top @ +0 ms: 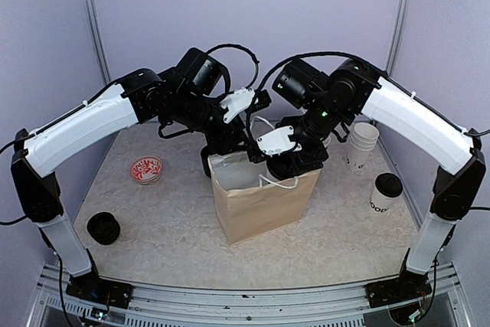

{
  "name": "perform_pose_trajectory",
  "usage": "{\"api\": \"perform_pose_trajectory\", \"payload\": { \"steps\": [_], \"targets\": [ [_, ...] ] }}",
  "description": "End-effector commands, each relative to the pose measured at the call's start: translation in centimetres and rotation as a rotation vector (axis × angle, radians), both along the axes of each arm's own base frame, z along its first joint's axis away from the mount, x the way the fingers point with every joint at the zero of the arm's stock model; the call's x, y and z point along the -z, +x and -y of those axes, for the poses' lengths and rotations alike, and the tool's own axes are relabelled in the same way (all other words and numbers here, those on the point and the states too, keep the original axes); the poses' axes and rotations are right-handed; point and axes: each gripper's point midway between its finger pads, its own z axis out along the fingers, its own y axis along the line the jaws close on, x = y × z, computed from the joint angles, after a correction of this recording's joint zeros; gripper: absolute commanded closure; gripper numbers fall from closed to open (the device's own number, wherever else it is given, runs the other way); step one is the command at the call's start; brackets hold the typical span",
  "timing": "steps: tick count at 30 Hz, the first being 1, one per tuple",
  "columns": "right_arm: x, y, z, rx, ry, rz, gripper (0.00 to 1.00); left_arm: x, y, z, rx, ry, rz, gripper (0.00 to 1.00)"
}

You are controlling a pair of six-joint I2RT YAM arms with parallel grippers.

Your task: Pack the takeout coffee

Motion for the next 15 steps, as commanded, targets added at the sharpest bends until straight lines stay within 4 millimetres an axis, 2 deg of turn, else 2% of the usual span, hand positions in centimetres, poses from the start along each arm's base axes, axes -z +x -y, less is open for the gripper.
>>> {"api": "perform_pose_trajectory", "payload": {
  "steps": [1, 6, 8, 11, 15],
  "targets": [
    [-1.3, -1.3, 0.6, -0.015, 0.040, -0.010, 0.49, -5.4, -1.1, 0.2, -0.037, -0.115, 0.078, 0.41],
    [-0.3, -3.0, 1.0, -0.015, 0.068, -0.080, 0.50, -9.0, -2.1, -0.8, -0.073, -0.228, 0.147, 0.21],
    [0.5, -4.0, 1.3, -0.019, 0.077, -0.118, 0.50, -10.0, -1.8, -1.2, -0.097, -0.291, 0.180, 0.14],
    [1.8, -5.2, 2.4, -0.019, 0.065, -0.147, 0.51, -10.2, 0.5, -3.5, -0.220, -0.348, 0.223, 0.05],
    [1.6, -5.8, 3.2, -0.022, 0.092, -0.126, 0.51, -8.1, 4.1, -5.5, -0.346, -0.384, 0.154, 0.05]
  ]
}}
